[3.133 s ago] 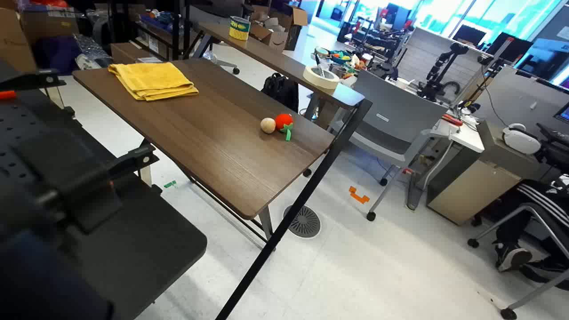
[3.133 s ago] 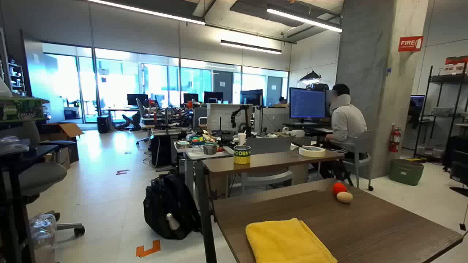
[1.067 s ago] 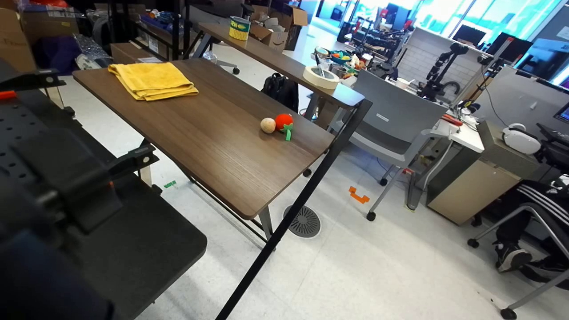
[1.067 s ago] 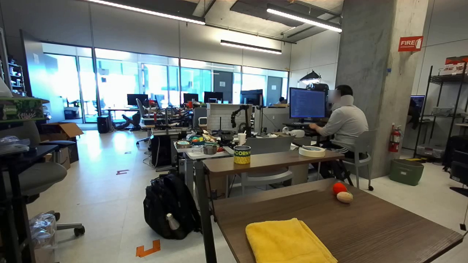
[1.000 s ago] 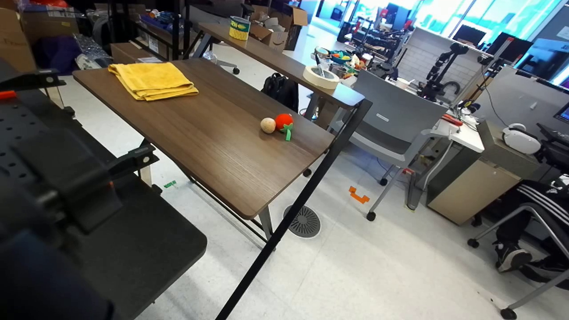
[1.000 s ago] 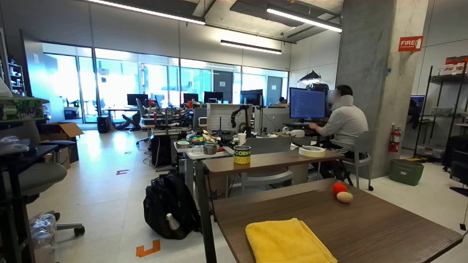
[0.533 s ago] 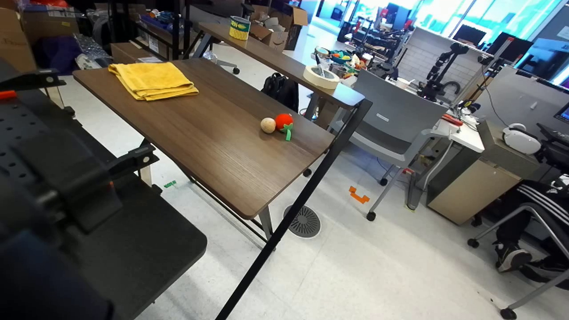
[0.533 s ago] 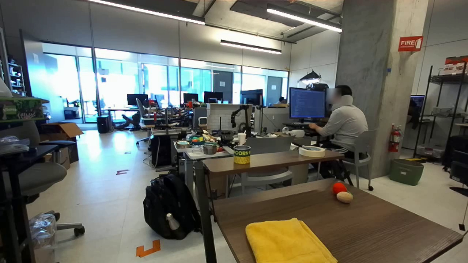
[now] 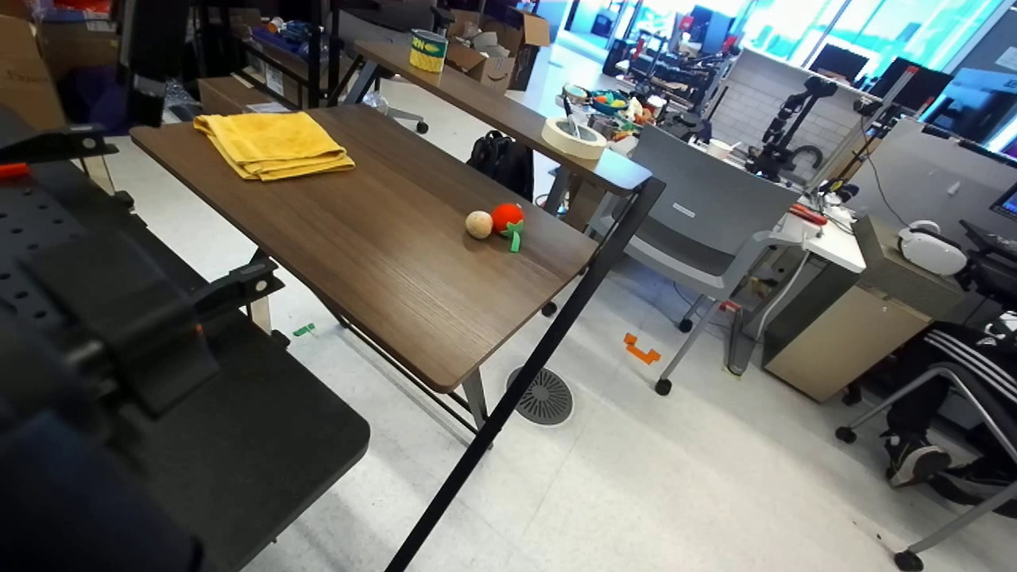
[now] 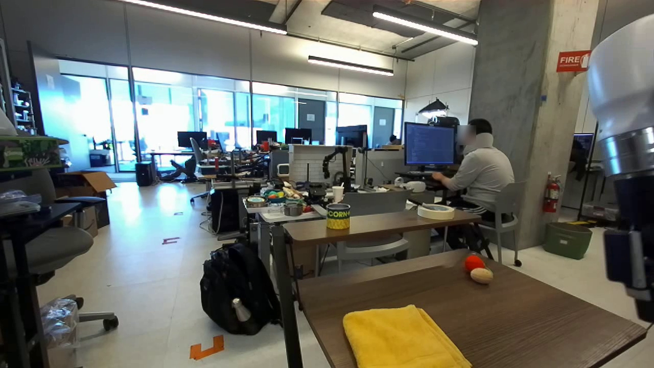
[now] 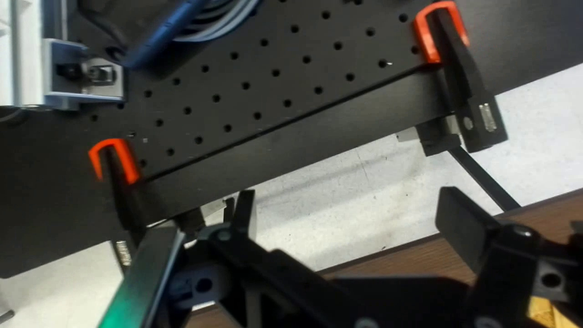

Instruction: Use the towel to wipe the table

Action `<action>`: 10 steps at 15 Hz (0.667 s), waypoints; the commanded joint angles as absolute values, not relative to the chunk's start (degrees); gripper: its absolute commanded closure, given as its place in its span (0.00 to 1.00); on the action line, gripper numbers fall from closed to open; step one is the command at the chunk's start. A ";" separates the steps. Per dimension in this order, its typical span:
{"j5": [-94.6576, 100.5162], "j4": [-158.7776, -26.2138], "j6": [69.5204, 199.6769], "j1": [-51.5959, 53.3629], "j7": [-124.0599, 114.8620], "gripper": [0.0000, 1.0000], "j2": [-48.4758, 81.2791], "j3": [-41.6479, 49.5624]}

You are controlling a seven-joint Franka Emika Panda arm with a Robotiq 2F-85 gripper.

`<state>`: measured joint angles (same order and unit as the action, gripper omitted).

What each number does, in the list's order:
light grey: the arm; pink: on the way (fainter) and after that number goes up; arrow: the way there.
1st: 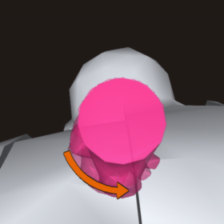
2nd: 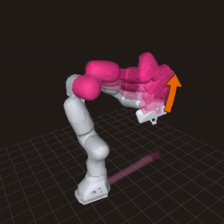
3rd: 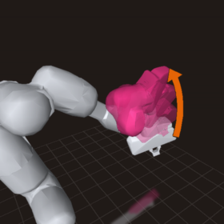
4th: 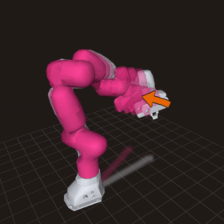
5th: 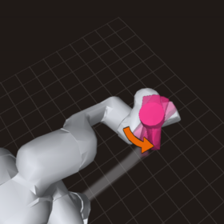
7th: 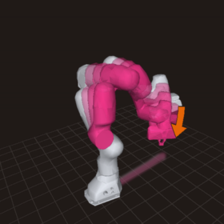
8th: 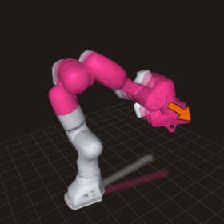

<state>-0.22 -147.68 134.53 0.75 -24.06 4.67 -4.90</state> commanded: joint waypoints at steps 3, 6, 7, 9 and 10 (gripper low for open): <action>-0.80 -142.41 138.54 6.40 -30.87 0.00 13.54 -4.26; -0.92 -140.74 138.58 6.82 -31.61 0.00 15.49 -4.17; -0.93 -140.66 138.58 6.68 -31.60 0.00 15.43 -4.12; -8.10 -141.98 142.62 -0.20 -17.99 0.00 14.94 -8.84; -12.15 -141.10 142.90 -1.54 -13.75 0.00 15.65 -9.63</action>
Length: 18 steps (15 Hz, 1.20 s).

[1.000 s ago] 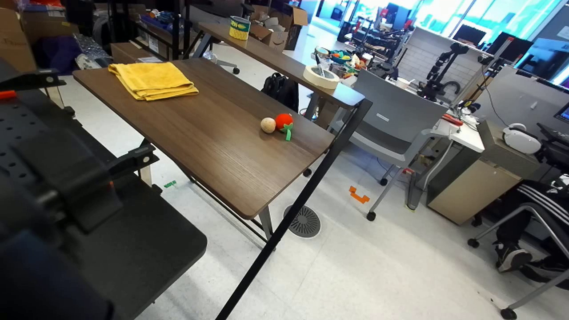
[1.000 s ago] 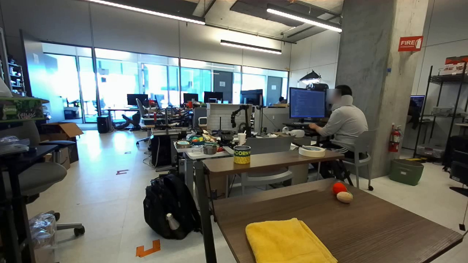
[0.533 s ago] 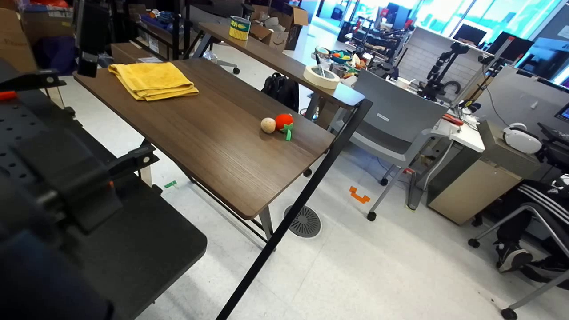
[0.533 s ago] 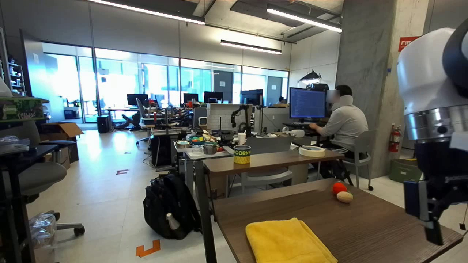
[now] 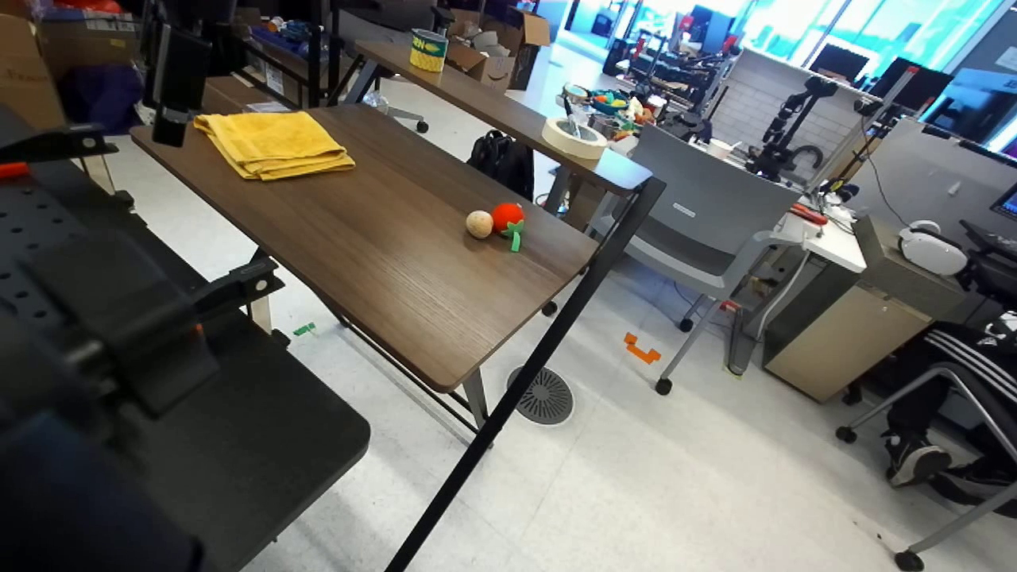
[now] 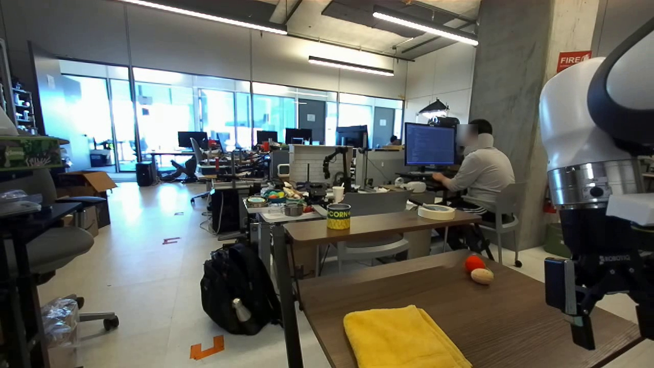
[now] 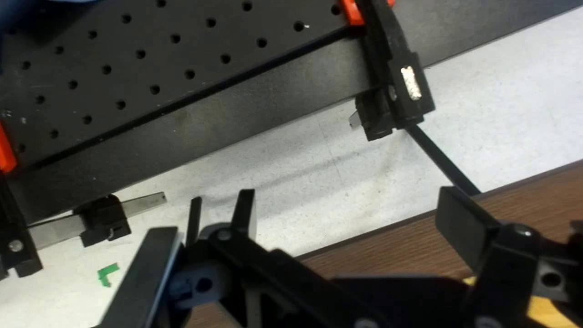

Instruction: Use the towel to wipe the table

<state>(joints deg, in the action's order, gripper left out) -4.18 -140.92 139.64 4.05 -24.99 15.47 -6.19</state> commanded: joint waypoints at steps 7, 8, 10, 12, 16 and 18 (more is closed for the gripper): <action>-39.60 -135.19 138.39 -7.66 16.46 0.00 17.52 -12.91; -39.98 -133.84 134.91 -6.94 18.60 0.00 17.81 -12.39; -38.56 -135.77 136.86 -4.77 16.04 0.00 16.61 -10.00; -38.92 -134.74 135.74 -4.73 16.91 0.00 17.02 -10.20; -46.69 -134.16 135.83 -7.43 25.84 0.00 17.29 -12.47; -50.93 -132.05 134.51 -7.42 33.58 0.00 18.02 -12.17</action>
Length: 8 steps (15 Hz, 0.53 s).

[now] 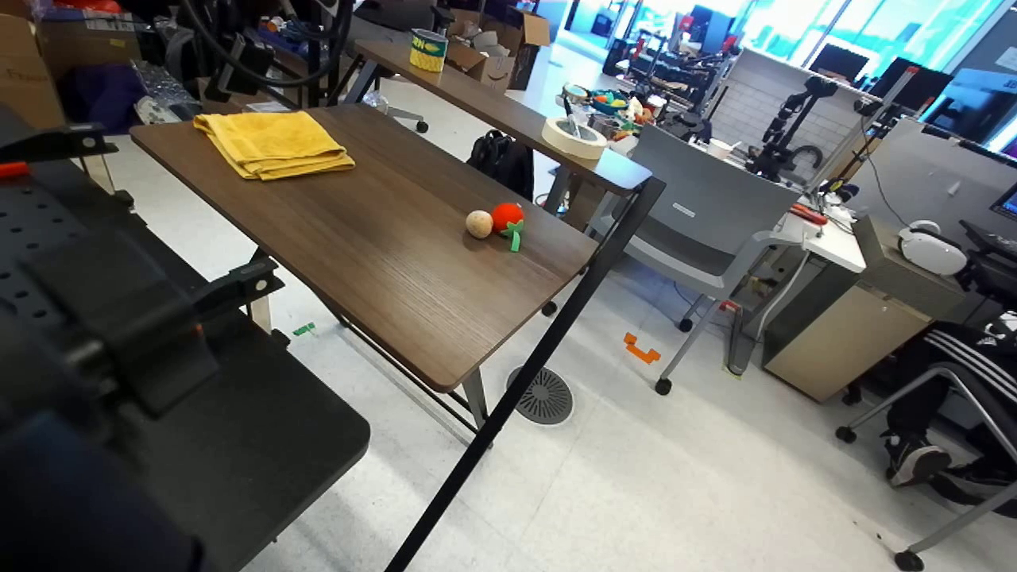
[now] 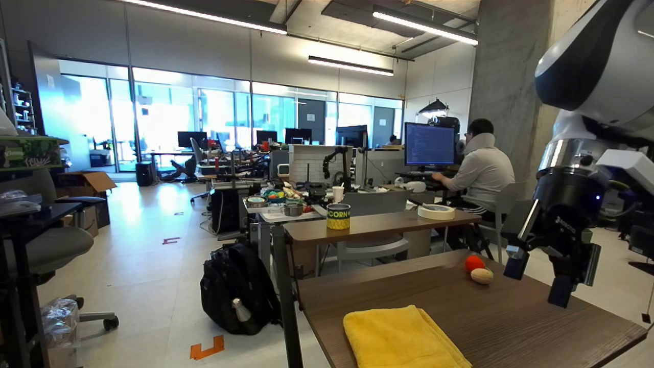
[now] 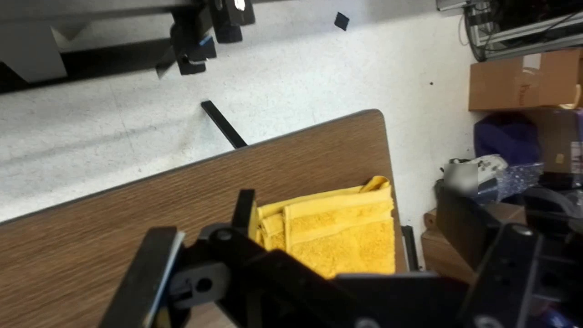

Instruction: Use the towel to wipe the table

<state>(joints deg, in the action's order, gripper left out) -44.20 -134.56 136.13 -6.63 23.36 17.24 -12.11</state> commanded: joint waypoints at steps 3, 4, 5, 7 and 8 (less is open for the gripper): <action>-53.42 -126.86 129.79 -6.25 41.46 0.00 19.91 -11.29; -53.37 -125.44 128.17 -5.72 43.54 0.00 20.54 -11.21; -53.09 -124.35 126.47 -5.30 45.52 0.00 21.22 -11.24; -54.76 -123.00 124.15 -4.04 45.63 0.00 22.34 -11.59; -52.94 -125.21 125.85 -3.58 44.21 0.00 20.17 -9.86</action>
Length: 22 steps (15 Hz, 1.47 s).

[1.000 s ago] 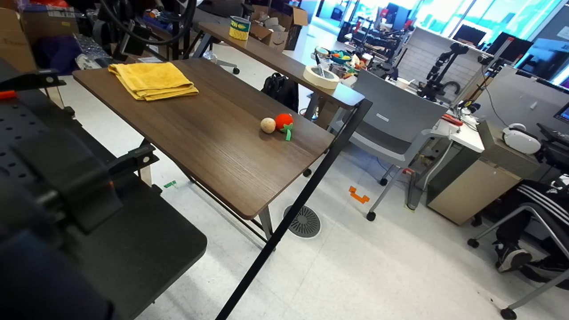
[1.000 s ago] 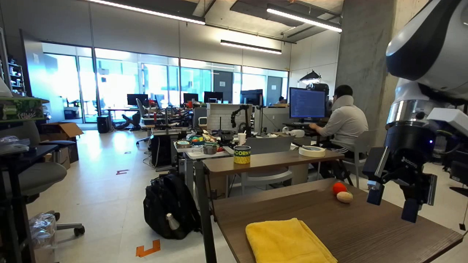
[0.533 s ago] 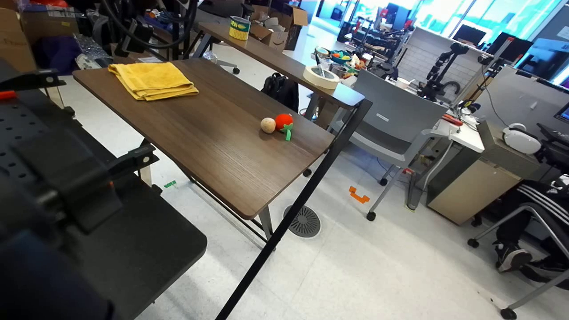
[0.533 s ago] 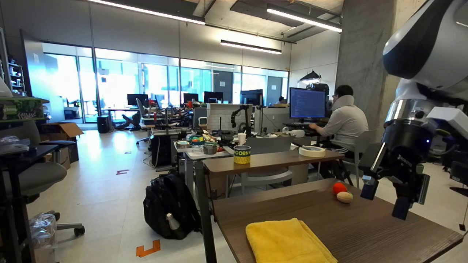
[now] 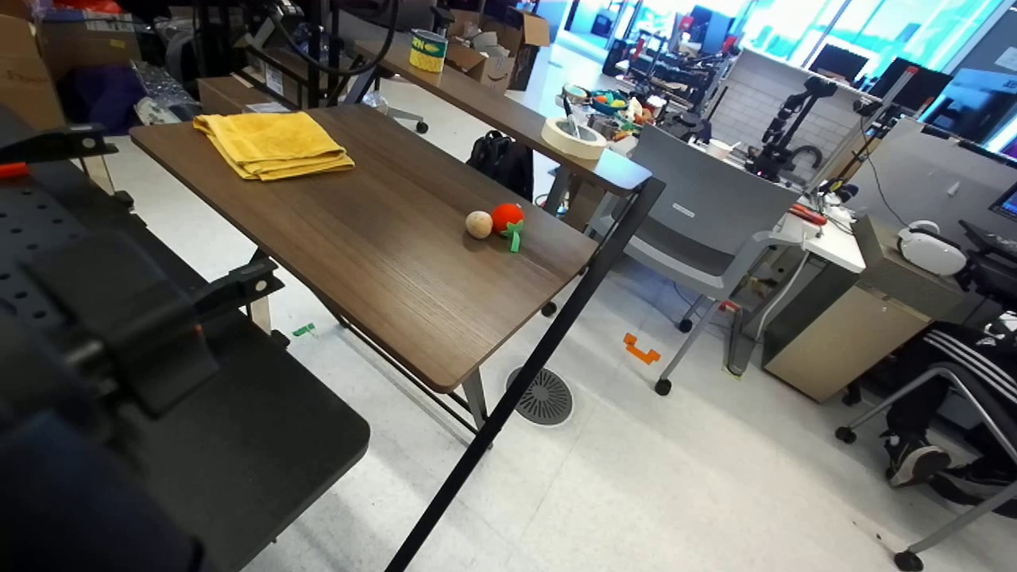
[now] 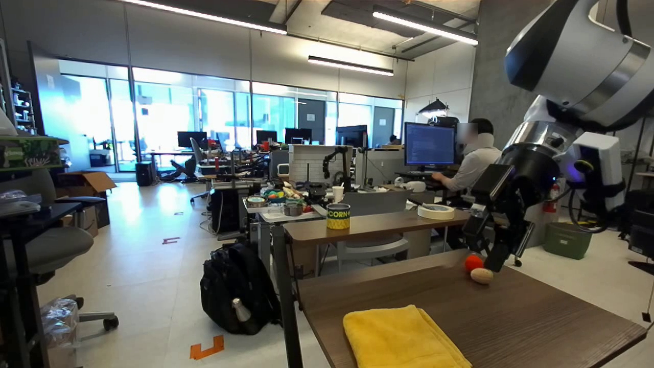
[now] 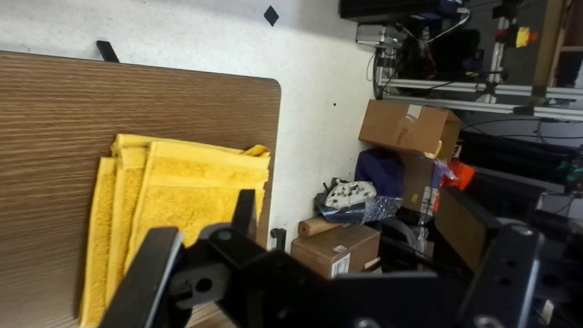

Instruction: Use the towel to wipe the table

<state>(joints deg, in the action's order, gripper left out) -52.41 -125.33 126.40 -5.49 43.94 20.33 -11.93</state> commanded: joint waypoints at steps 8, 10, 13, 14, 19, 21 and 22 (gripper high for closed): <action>-53.83 -123.88 125.18 -2.36 44.46 0.00 21.84 -10.14; -52.45 -122.42 124.90 -2.04 45.66 0.00 22.98 -10.03; -46.10 -118.93 126.80 0.73 46.29 0.00 25.69 -9.78; -43.43 -117.87 127.47 1.84 46.48 0.00 26.75 -10.09; -27.15 -113.64 129.62 7.62 40.67 0.00 31.77 -10.71; -19.05 -113.08 130.46 9.15 37.66 0.00 33.03 -10.64; -15.17 -112.91 130.98 9.77 36.61 0.00 33.50 -10.41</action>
<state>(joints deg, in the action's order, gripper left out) -24.59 -114.89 129.85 8.14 40.07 31.48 -10.89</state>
